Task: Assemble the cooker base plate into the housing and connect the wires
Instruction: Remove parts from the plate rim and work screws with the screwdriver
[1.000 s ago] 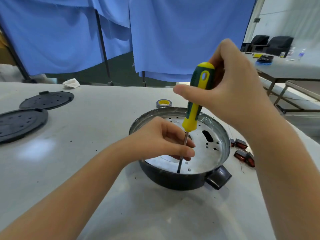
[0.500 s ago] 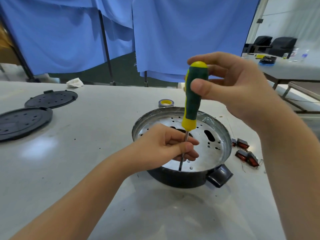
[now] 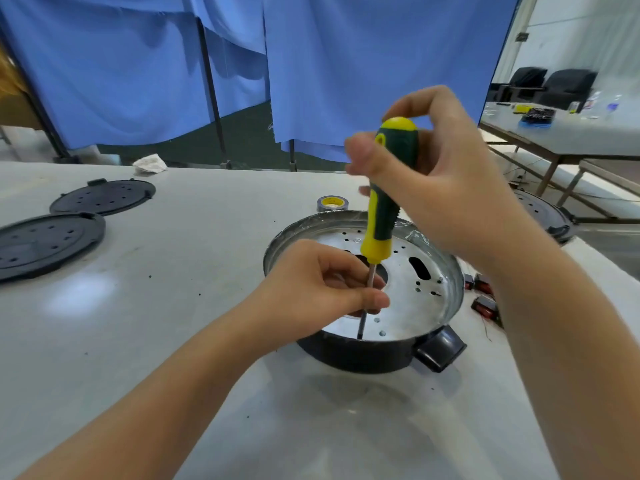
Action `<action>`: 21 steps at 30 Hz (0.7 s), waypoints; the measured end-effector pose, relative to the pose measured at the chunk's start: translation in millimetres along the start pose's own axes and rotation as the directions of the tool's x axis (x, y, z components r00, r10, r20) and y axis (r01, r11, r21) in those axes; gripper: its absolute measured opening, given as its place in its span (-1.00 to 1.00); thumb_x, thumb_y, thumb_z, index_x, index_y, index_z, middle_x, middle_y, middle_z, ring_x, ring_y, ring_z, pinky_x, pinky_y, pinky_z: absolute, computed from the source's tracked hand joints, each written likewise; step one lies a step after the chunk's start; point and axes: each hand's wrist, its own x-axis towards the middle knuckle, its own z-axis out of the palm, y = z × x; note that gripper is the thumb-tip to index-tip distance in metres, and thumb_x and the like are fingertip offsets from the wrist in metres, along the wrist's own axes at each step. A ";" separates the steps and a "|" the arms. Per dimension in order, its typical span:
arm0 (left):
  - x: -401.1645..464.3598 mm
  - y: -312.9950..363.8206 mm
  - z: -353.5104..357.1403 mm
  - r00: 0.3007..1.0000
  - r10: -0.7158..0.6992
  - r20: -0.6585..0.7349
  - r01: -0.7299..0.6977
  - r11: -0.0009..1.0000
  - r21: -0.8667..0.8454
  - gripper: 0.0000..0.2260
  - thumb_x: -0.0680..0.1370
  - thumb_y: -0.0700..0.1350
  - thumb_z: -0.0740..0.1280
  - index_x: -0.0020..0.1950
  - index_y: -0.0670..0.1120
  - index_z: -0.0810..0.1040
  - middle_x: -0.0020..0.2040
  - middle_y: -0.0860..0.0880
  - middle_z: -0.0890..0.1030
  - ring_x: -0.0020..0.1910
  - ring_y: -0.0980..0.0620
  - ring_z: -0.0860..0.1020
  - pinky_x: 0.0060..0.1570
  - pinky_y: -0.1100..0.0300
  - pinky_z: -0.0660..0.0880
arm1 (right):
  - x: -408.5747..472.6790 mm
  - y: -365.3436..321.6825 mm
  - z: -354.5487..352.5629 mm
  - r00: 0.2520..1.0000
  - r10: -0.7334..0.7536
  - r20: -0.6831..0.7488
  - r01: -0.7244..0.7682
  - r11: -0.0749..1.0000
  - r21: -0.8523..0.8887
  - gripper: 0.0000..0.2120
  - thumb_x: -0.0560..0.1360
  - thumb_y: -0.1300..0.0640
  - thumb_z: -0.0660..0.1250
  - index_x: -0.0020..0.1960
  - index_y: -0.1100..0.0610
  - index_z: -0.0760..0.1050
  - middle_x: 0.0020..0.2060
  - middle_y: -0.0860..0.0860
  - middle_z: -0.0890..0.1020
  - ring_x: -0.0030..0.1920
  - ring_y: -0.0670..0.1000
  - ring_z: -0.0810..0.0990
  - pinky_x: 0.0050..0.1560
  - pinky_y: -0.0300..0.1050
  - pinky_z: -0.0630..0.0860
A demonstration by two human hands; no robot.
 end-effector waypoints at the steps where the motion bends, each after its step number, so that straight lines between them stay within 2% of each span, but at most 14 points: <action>1: 0.1 -0.1 -1.5 1.000 -0.011 0.019 0.012 1.000 -0.016 -0.87 0.39 -0.25 0.53 -0.21 -0.02 0.70 -0.28 0.02 0.72 -0.26 0.07 0.70 -0.23 0.36 0.57 | 1.9 1.3 -5.1 0.992 0.042 0.119 -0.063 0.982 0.181 -0.63 0.49 -0.07 0.35 0.19 0.06 0.37 0.04 0.08 0.65 0.00 0.01 0.68 0.01 -0.01 0.64; 3: 0.3 0.0 -5.2 0.997 -0.032 0.075 0.034 0.999 -0.023 -0.87 0.46 -0.26 0.46 -0.11 -0.03 0.69 -0.24 0.02 0.72 -0.20 0.07 0.71 -0.19 0.33 0.59 | 4.5 4.8 -14.9 0.955 0.057 0.289 -0.174 0.901 0.397 -0.69 0.59 0.16 0.17 0.33 0.08 0.38 0.18 0.11 0.60 0.13 0.05 0.64 0.13 0.02 0.59; 4: 0.5 0.0 -6.5 0.994 -0.040 0.102 0.042 0.999 -0.021 -0.86 0.49 -0.26 0.43 -0.05 -0.03 0.67 -0.21 0.02 0.73 -0.17 0.07 0.71 -0.16 0.32 0.59 | 5.1 6.7 -18.7 0.941 0.045 0.334 -0.191 0.888 0.419 -0.66 0.61 0.26 0.11 0.36 0.09 0.38 0.22 0.12 0.58 0.17 0.08 0.61 0.17 0.02 0.56; 6: 0.9 -0.4 -8.1 0.989 -0.046 0.142 0.048 0.999 -0.013 -0.83 0.53 -0.27 0.37 0.03 -0.03 0.64 -0.14 0.02 0.73 -0.11 0.08 0.70 -0.11 0.30 0.60 | 5.8 10.1 -23.4 0.945 0.017 0.328 -0.143 0.920 0.365 -0.63 0.59 0.37 0.13 0.33 0.09 0.41 0.18 0.13 0.61 0.18 0.10 0.60 0.18 0.00 0.56; 8: 0.8 -0.5 -6.9 0.982 -0.056 0.181 0.060 0.998 -0.018 -0.80 0.57 -0.29 0.30 0.07 -0.01 0.60 -0.11 0.07 0.73 -0.07 0.10 0.69 -0.06 0.31 0.59 | 6.3 13.0 -24.8 0.964 -0.013 0.264 -0.058 0.964 0.259 -0.64 0.53 0.33 0.28 0.29 0.07 0.46 0.03 0.06 0.65 0.08 0.10 0.65 0.17 0.02 0.57; 10: -0.1 0.2 -4.1 0.972 -0.059 0.228 0.068 0.997 -0.028 -0.76 0.61 -0.29 0.24 0.14 -0.01 0.56 -0.09 0.10 0.72 -0.01 0.13 0.68 -0.01 0.33 0.57 | 6.1 12.1 -23.8 0.974 -0.038 0.225 0.009 0.992 0.126 -0.60 0.46 0.22 0.42 0.27 0.01 0.49 -0.07 -0.03 0.61 0.02 0.08 0.63 0.18 0.01 0.56; 13: -1.2 -0.2 -0.5 0.969 -0.038 0.244 0.034 0.999 0.022 -0.72 0.61 -0.26 0.25 0.29 -0.03 0.50 0.04 0.09 0.69 0.04 0.18 0.65 0.05 0.35 0.54 | 5.7 9.4 -17.4 0.991 -0.064 0.118 0.071 0.996 -0.048 -0.66 0.37 0.05 0.53 0.10 0.03 0.52 -0.21 -0.12 0.55 -0.12 -0.10 0.56 -0.02 -0.21 0.58; 15: -0.8 0.3 1.3 0.989 -0.003 0.148 -0.009 0.996 0.085 -0.76 0.53 -0.19 0.40 0.17 0.02 0.60 -0.03 0.10 0.71 -0.02 0.21 0.66 0.01 0.38 0.54 | 4.3 9.1 -10.5 0.996 -0.082 -0.031 0.074 0.977 -0.201 -0.54 0.28 -0.11 0.56 -0.05 0.08 0.39 -0.28 -0.10 0.48 -0.24 -0.18 0.47 -0.19 -0.34 0.52; 18: -0.7 1.3 3.2 0.999 0.051 -0.018 -0.048 0.990 0.135 -0.85 0.34 -0.13 0.58 -0.19 0.03 0.66 -0.21 0.06 0.71 -0.24 0.14 0.67 -0.16 0.38 0.56 | -0.3 10.2 -0.4 0.968 -0.154 -0.200 0.053 0.898 -0.436 -0.34 0.18 -0.33 0.50 -0.08 0.10 0.27 -0.29 -0.05 0.44 -0.21 -0.09 0.42 -0.25 -0.38 0.40; 20: -1.1 0.7 3.3 0.997 0.055 -0.052 -0.050 0.994 0.098 -0.84 0.30 -0.18 0.60 -0.30 -0.01 0.65 -0.29 0.01 0.70 -0.31 0.09 0.68 -0.25 0.39 0.54 | -2.9 10.5 4.2 0.960 -0.186 -0.211 0.077 0.894 -0.442 -0.31 0.19 -0.37 0.47 -0.05 0.10 0.26 -0.31 -0.07 0.41 -0.25 -0.13 0.42 -0.27 -0.40 0.39; 21: -1.2 0.3 3.1 0.998 0.038 -0.053 -0.035 0.997 0.065 -0.82 0.30 -0.22 0.60 -0.33 -0.01 0.65 -0.29 0.00 0.70 -0.32 0.09 0.68 -0.26 0.41 0.53 | -2.7 10.1 5.6 0.969 -0.166 -0.182 0.088 0.923 -0.373 -0.35 0.24 -0.35 0.46 -0.03 0.09 0.26 -0.31 -0.07 0.43 -0.29 -0.17 0.45 -0.26 -0.42 0.42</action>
